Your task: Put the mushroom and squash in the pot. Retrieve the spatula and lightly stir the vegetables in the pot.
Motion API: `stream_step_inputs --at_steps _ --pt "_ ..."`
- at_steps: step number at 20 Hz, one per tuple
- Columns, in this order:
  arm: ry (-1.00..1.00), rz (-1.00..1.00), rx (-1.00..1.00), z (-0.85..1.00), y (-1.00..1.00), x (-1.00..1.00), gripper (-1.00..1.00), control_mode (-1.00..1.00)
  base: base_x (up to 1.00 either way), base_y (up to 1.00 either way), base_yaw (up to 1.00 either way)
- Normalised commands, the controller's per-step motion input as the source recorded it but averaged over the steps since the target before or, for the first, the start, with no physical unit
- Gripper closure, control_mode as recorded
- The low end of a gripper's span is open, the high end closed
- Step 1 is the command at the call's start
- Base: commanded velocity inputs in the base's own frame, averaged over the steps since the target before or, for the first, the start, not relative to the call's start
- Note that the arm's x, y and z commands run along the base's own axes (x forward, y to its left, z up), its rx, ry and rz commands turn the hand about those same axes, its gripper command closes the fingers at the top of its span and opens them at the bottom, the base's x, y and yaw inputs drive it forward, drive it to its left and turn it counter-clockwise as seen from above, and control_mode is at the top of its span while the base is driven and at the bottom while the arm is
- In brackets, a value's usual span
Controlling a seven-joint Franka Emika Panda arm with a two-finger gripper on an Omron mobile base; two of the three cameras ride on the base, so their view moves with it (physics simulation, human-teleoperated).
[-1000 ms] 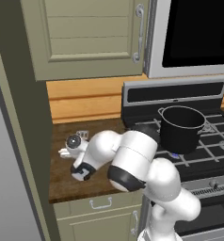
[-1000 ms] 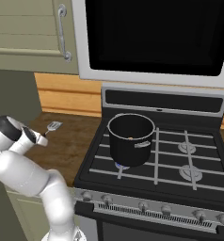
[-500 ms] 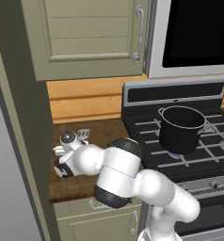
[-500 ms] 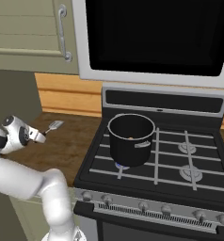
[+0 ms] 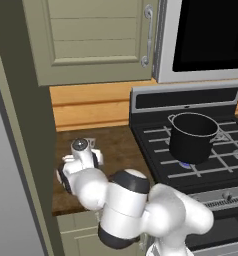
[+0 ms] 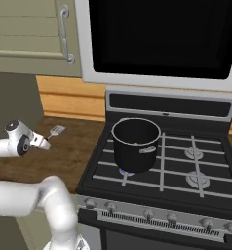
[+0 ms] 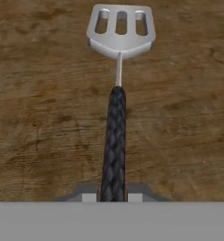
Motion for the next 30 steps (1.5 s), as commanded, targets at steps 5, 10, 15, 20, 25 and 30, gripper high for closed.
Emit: stream_step_inputs --at_steps 5,10,15,20,25,30 --pt "-0.04 0.0 0.08 0.23 -0.44 -0.59 1.0 -1.0 0.0 0.0 0.0" --pt "-0.15 0.0 0.19 0.96 -0.32 -0.96 1.0 -1.0 0.0 0.0 0.0" --pt "-0.03 -0.09 0.39 1.0 -0.37 -1.0 1.0 -1.0 0.0 0.0 0.0" --pt "0.0 -0.15 0.45 1.0 -0.38 -1.0 1.0 -1.0 0.0 0.0 0.0" --pt "0.02 -0.15 0.42 1.0 -0.32 -1.0 1.0 -1.0 0.0 0.0 0.0" --pt "0.16 -0.21 0.43 1.0 -0.4 -0.97 1.0 -1.0 0.0 0.0 0.0"
